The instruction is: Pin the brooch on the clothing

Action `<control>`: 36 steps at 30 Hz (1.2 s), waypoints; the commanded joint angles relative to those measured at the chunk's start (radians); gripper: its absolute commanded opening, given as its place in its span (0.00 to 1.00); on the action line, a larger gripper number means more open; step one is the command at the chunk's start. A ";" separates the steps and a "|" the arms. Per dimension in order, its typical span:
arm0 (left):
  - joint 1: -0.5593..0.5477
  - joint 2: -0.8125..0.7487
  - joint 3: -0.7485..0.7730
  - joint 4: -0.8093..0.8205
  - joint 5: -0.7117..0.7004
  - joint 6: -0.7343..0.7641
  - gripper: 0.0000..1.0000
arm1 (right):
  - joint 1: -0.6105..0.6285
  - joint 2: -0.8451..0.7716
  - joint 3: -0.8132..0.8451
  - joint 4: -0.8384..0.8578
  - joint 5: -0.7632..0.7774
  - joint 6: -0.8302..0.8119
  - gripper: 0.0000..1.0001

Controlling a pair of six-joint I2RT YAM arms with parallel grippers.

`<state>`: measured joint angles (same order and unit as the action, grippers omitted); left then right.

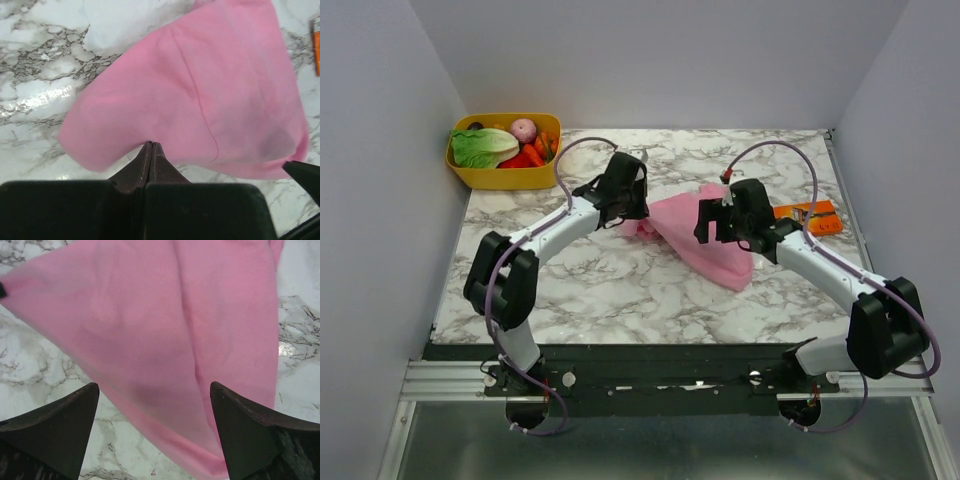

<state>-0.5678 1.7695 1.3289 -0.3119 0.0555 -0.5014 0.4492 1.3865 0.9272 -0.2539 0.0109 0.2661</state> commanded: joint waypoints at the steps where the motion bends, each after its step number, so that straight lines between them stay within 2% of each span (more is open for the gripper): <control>1: 0.013 -0.131 0.093 -0.022 0.015 0.012 0.00 | 0.060 -0.037 0.005 0.028 -0.035 -0.067 1.00; 6: 0.013 -0.154 0.197 -0.067 0.055 0.006 0.00 | 0.129 -0.014 0.016 0.039 0.024 -0.090 0.98; 13: 0.013 -0.171 0.269 -0.098 0.078 -0.005 0.00 | 0.246 0.074 0.004 0.070 0.107 -0.050 0.94; 21: 0.013 -0.217 0.297 -0.082 0.104 -0.022 0.00 | 0.316 0.204 -0.015 0.188 0.092 0.050 0.77; 22: 0.013 -0.229 0.300 -0.081 0.103 -0.022 0.00 | 0.322 0.219 -0.005 0.189 0.090 0.054 0.61; 24: 0.013 -0.245 0.299 -0.087 0.090 -0.016 0.00 | 0.322 0.244 0.002 0.177 0.118 0.071 0.38; 25: 0.013 -0.266 0.296 -0.085 0.075 -0.012 0.00 | 0.324 0.241 0.002 0.174 0.133 0.074 0.21; 28: 0.019 -0.323 0.270 -0.084 0.032 0.003 0.00 | 0.322 0.163 -0.007 0.144 0.221 0.071 0.01; 32: 0.028 -0.398 0.237 -0.073 -0.008 0.021 0.00 | 0.322 -0.014 0.002 0.098 0.291 0.018 0.00; 35: 0.028 -0.452 0.227 -0.073 -0.037 0.049 0.00 | 0.324 -0.177 0.024 0.093 0.238 -0.069 0.01; 36: 0.026 -0.468 0.219 -0.073 -0.048 0.055 0.00 | 0.322 -0.211 0.045 0.091 0.168 -0.135 0.00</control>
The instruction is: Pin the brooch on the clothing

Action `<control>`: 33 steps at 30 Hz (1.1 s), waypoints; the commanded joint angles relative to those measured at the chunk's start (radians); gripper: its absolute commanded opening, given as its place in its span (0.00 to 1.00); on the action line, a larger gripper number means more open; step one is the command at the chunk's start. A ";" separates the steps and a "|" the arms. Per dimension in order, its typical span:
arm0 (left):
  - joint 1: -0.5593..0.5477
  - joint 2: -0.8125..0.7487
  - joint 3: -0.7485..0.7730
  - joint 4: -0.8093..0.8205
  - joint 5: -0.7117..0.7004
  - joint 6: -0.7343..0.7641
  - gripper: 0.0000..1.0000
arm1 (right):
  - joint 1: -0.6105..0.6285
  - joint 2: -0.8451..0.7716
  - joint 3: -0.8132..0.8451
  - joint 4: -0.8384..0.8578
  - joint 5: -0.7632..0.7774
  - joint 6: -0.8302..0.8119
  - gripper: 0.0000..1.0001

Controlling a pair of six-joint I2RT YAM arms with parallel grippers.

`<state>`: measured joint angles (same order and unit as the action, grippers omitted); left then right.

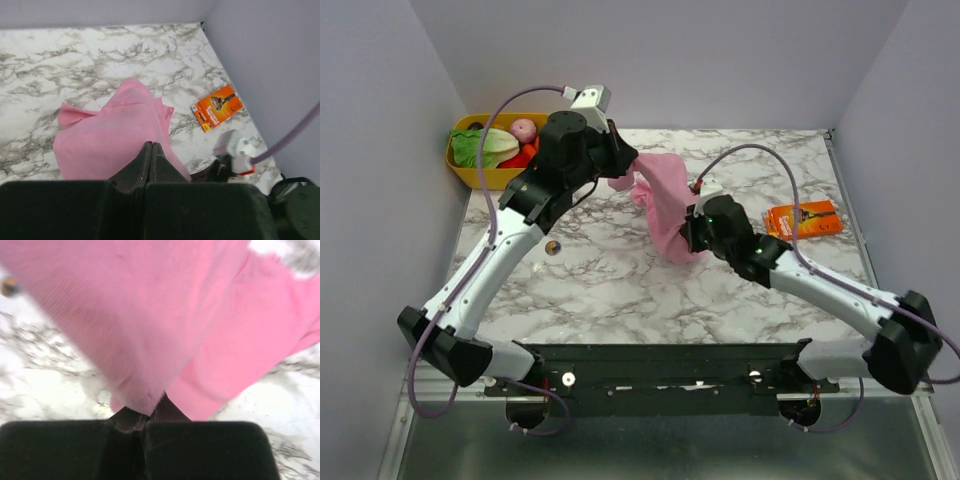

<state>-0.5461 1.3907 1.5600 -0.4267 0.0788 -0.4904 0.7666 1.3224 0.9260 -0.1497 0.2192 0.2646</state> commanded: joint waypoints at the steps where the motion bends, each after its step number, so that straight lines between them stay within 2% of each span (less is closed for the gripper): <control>1: 0.002 -0.123 -0.020 0.045 -0.071 0.062 0.00 | 0.005 -0.179 0.057 -0.014 -0.075 -0.161 0.01; 6: -0.020 -0.240 -0.063 0.088 -0.158 0.108 0.00 | 0.005 -0.377 0.115 -0.054 -0.334 -0.335 0.01; 11: -0.035 -0.311 -0.031 0.095 -0.148 0.133 0.00 | 0.005 -0.492 0.172 -0.051 -0.432 -0.355 0.01; 16: -0.045 -0.293 0.029 0.095 -0.143 0.151 0.00 | 0.005 -0.499 0.218 -0.033 -0.492 -0.337 0.01; 20: -0.045 -0.217 0.078 0.036 -0.221 0.154 0.00 | 0.005 -0.410 0.229 -0.034 -0.347 -0.317 0.01; 21: -0.045 -0.202 0.075 0.029 -0.238 0.154 0.00 | 0.005 -0.390 0.226 -0.037 -0.283 -0.306 0.01; 24: -0.031 -0.157 0.008 0.054 -0.318 0.148 0.00 | 0.002 -0.278 0.221 -0.036 -0.225 -0.307 0.01; 27: 0.021 -0.119 -0.076 0.092 -0.311 0.113 0.00 | -0.042 -0.133 0.205 0.004 -0.253 -0.282 0.01; 30: 0.072 -0.073 -0.158 0.141 -0.277 0.070 0.00 | -0.119 0.007 0.224 0.055 -0.383 -0.268 0.01; 33: 0.165 0.010 -0.170 0.160 -0.202 0.026 0.00 | -0.159 0.229 0.390 0.030 -0.390 -0.292 0.01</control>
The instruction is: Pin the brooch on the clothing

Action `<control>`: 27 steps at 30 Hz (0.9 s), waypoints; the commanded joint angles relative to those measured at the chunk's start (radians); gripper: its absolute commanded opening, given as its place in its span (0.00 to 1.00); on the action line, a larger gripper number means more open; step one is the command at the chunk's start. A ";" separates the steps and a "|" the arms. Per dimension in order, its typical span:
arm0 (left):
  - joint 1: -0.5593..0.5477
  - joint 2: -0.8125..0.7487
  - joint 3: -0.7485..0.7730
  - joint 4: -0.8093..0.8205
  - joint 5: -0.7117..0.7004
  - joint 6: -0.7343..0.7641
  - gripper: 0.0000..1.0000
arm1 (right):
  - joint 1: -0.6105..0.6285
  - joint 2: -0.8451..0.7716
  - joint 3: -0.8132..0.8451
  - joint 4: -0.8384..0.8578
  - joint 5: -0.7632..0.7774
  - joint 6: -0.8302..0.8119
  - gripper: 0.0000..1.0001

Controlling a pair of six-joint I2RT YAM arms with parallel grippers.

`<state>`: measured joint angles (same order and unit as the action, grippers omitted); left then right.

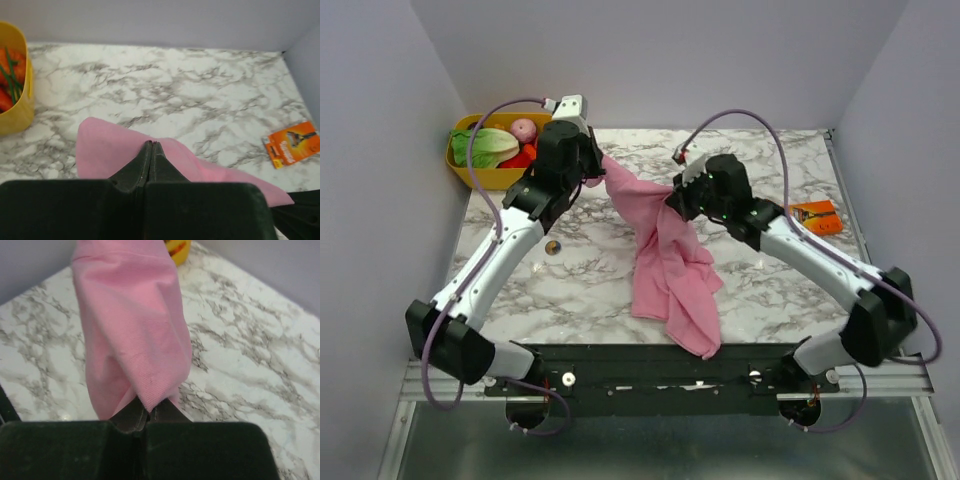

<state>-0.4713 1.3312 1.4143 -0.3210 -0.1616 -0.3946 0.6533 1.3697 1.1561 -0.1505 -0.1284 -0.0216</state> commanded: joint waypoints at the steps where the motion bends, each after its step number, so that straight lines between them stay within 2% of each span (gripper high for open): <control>1: 0.130 0.132 -0.003 0.053 0.057 -0.088 0.00 | -0.049 0.289 0.215 0.013 0.043 -0.009 0.03; 2: 0.144 0.164 0.015 0.046 0.062 -0.093 0.00 | -0.047 0.336 0.338 -0.048 0.076 -0.015 0.05; 3: 0.157 0.199 0.058 0.048 0.063 -0.096 0.00 | -0.047 0.371 0.385 -0.075 0.107 -0.024 0.08; 4: 0.164 0.273 0.089 0.045 0.069 -0.093 0.00 | -0.049 0.400 0.416 -0.095 0.159 -0.024 0.25; 6: 0.178 0.350 0.158 0.016 0.080 -0.079 0.00 | -0.047 0.395 0.424 -0.113 0.180 -0.018 0.51; 7: 0.180 0.415 0.232 0.002 0.086 -0.058 0.00 | -0.047 0.372 0.395 -0.109 0.177 -0.012 0.75; 8: 0.180 0.442 0.261 -0.006 0.105 -0.053 0.12 | -0.047 0.311 0.363 -0.071 0.179 -0.012 0.86; 10: 0.180 0.494 0.320 -0.009 0.117 -0.038 0.32 | -0.047 0.250 0.271 -0.058 0.176 0.002 0.99; 11: 0.180 0.503 0.328 0.000 0.125 -0.030 0.59 | -0.047 0.217 0.245 -0.064 0.177 0.011 1.00; 14: 0.178 0.504 0.338 0.003 0.134 -0.029 0.84 | -0.047 0.100 0.127 -0.099 0.197 0.056 1.00; 18: 0.169 0.439 0.246 0.031 0.192 -0.042 0.89 | -0.047 -0.023 -0.014 -0.158 0.208 0.173 1.00; 21: 0.152 0.361 0.128 0.048 0.240 -0.053 0.93 | -0.047 -0.102 -0.139 -0.204 0.211 0.257 1.00; 27: 0.148 0.174 -0.173 0.125 0.352 -0.064 0.93 | -0.047 -0.263 -0.352 -0.241 0.239 0.391 1.00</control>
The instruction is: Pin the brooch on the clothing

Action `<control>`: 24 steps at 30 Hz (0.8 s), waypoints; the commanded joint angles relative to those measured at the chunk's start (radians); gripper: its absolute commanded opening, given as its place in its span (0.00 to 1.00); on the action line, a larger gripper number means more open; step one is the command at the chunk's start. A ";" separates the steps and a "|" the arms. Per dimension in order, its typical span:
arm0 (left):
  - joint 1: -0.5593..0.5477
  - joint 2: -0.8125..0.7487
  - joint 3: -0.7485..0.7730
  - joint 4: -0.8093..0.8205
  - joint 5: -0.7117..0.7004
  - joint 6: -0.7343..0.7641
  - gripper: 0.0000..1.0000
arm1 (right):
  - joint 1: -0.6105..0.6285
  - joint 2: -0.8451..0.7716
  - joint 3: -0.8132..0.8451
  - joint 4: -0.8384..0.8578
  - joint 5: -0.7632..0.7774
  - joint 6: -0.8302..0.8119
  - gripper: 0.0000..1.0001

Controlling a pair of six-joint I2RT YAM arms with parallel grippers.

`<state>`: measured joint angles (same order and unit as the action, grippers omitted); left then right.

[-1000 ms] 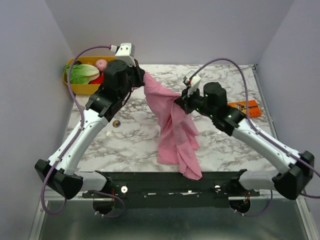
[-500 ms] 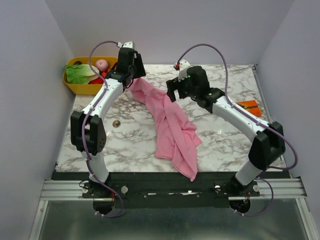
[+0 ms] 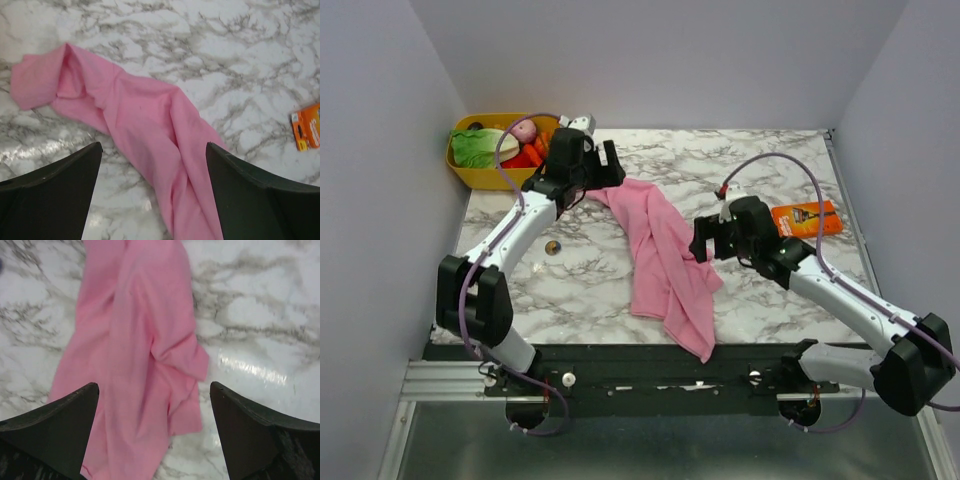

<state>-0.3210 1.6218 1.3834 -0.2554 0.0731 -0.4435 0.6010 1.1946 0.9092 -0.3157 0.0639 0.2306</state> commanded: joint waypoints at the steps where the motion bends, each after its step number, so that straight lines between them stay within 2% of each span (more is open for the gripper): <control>1: -0.001 -0.161 -0.218 0.071 0.129 -0.024 0.93 | 0.005 -0.104 -0.130 -0.085 0.031 0.157 1.00; 6: 0.007 -0.269 -0.427 0.177 0.238 -0.087 0.93 | 0.005 -0.196 -0.237 -0.100 -0.058 0.260 1.00; 10: 0.007 -0.359 -0.561 0.203 0.255 -0.093 0.93 | 0.005 -0.230 -0.271 -0.129 -0.137 0.311 1.00; 16: 0.007 -0.408 -0.627 0.174 0.260 -0.093 0.94 | 0.008 -0.199 -0.354 -0.148 -0.277 0.366 1.00; 21: 0.007 -0.396 -0.639 0.180 0.237 -0.103 0.94 | 0.062 -0.159 -0.386 -0.230 -0.268 0.386 1.00; 24: 0.007 -0.376 -0.633 0.180 0.237 -0.104 0.94 | 0.083 -0.188 -0.403 -0.264 -0.277 0.395 0.99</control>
<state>-0.3172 1.2327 0.7494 -0.0959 0.3016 -0.5381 0.6582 1.0336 0.5323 -0.4961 -0.1726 0.5919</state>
